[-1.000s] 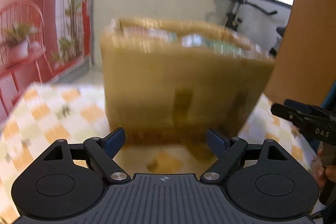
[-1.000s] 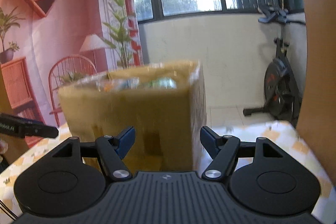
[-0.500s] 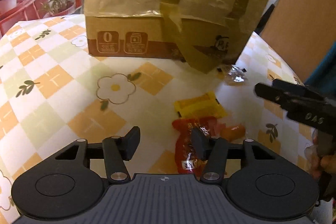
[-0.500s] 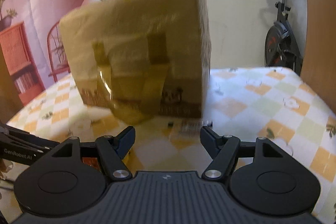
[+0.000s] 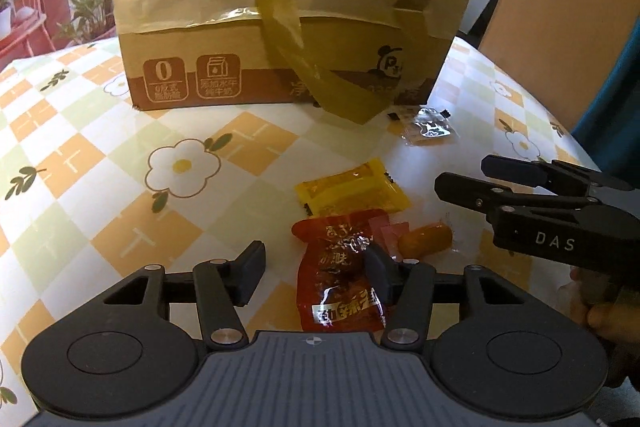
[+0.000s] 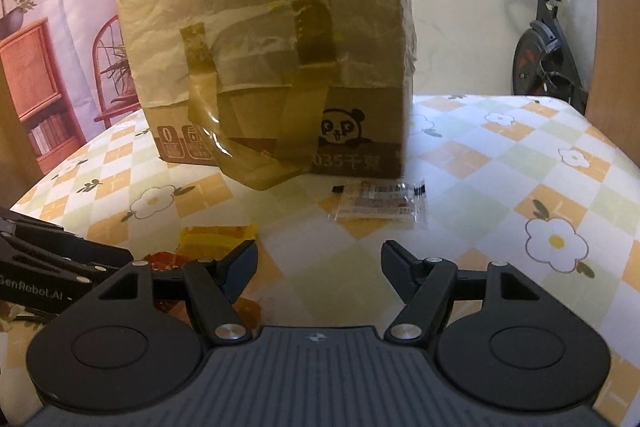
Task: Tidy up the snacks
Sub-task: 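Move both tools back down to the remaining snacks on the table, then grasp the red spicy-strip bag with the left tool while the right tool grasps the orange sausage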
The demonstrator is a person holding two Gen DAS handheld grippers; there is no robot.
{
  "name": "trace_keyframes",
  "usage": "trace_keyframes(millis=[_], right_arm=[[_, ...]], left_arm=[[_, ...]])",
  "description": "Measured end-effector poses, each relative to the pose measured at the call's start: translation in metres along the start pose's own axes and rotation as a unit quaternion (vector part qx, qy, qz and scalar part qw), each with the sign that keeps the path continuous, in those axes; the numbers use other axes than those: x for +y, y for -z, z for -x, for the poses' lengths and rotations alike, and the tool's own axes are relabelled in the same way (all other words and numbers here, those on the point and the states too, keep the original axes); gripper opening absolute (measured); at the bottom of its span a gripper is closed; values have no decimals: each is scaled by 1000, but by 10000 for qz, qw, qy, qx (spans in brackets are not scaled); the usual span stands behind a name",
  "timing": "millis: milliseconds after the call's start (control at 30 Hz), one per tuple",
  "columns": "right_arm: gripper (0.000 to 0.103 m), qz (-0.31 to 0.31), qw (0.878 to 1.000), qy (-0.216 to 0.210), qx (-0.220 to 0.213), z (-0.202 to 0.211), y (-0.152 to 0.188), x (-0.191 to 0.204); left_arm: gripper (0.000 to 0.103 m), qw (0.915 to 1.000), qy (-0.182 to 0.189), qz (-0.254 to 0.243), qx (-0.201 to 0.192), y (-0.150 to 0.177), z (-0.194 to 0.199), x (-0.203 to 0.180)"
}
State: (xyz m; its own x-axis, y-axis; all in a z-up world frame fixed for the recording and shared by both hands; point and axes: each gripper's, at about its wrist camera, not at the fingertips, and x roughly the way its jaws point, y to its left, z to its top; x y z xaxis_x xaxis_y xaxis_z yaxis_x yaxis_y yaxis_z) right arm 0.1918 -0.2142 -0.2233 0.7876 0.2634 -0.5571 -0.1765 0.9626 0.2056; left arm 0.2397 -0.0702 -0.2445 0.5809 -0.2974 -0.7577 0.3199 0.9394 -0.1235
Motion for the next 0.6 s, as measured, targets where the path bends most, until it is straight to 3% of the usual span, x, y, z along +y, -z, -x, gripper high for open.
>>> trace_keyframes(millis=[233,333,400,600], right_arm=[[71,-54,10000,14,-10,-2,2,-2],[71,-26,10000,9,-29,-2,3,-1],[71,-17,10000,-4,-32,-1,3,-1],[71,-113,9999,-24,-13,-2,3,-3]], left_arm=[[62,9973,-340,-645,-81,7,-3,-21],[62,9974,-342,-616,-140,8,-3,-20],[42,9972,-354,-630,-210,8,-3,-20],[31,9982,-213,-474,-311,6,1,-15]])
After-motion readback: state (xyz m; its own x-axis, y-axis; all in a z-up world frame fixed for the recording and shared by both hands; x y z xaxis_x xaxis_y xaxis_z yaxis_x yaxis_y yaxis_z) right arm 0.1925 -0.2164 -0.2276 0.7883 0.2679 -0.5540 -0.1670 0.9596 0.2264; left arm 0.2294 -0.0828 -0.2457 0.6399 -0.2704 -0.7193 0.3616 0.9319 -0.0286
